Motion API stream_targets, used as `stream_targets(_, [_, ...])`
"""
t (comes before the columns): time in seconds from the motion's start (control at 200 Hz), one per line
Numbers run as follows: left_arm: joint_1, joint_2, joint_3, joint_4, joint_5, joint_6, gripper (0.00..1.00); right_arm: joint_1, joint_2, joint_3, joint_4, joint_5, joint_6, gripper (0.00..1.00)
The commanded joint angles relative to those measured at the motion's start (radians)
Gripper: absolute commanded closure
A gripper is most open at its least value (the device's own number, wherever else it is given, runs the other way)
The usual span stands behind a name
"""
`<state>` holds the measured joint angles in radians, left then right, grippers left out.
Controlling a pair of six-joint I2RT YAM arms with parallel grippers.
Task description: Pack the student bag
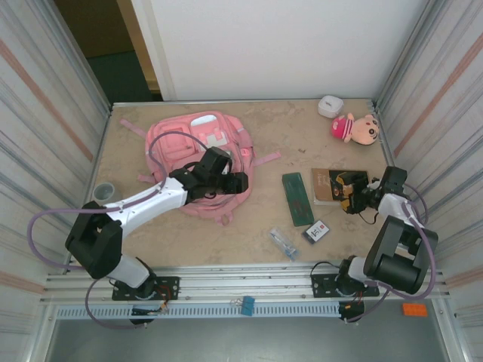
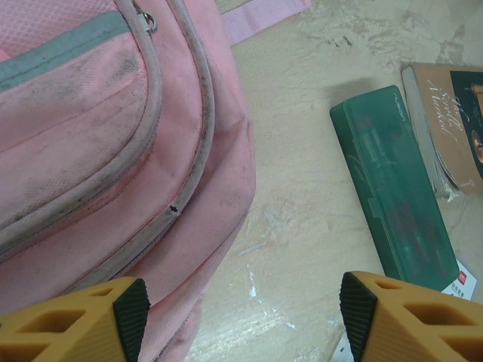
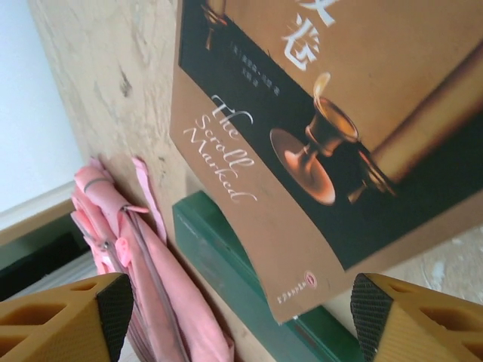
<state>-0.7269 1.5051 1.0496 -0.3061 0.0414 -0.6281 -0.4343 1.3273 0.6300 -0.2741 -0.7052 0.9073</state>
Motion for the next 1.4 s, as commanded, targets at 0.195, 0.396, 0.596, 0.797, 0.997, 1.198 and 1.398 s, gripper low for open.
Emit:
stream_targets(0.195, [-0.005,0.064,0.074,0.034,0.031,0.021,0.3,0.054,0.04,0.125,0.004,-0.003,-0.124,0.27])
stream_targets(0.396, [-0.005,0.097,0.102,0.038,0.047,0.018,0.3,0.111,0.21,0.184,0.016,-0.002,-0.169,0.28])
stream_targets(0.596, [-0.005,0.092,0.085,0.036,0.025,-0.001,0.3,0.142,0.388,0.19,-0.01,-0.04,-0.22,0.3])
stream_targets(0.797, [-0.008,0.074,0.042,0.056,0.029,-0.033,0.3,0.186,0.305,0.084,-0.079,-0.003,-0.269,0.3])
stream_targets(0.997, [-0.012,0.04,0.013,0.054,0.018,-0.028,0.3,0.206,0.08,-0.055,-0.161,0.035,-0.264,0.29])
stream_targets(1.198, [-0.014,0.032,0.009,0.05,0.024,-0.025,0.3,0.091,-0.141,-0.008,-0.357,0.066,-0.301,0.23])
stream_targets(1.398, [-0.015,0.039,0.018,0.056,0.037,-0.012,0.3,-0.126,-0.104,0.042,-0.308,0.053,-0.263,0.21])
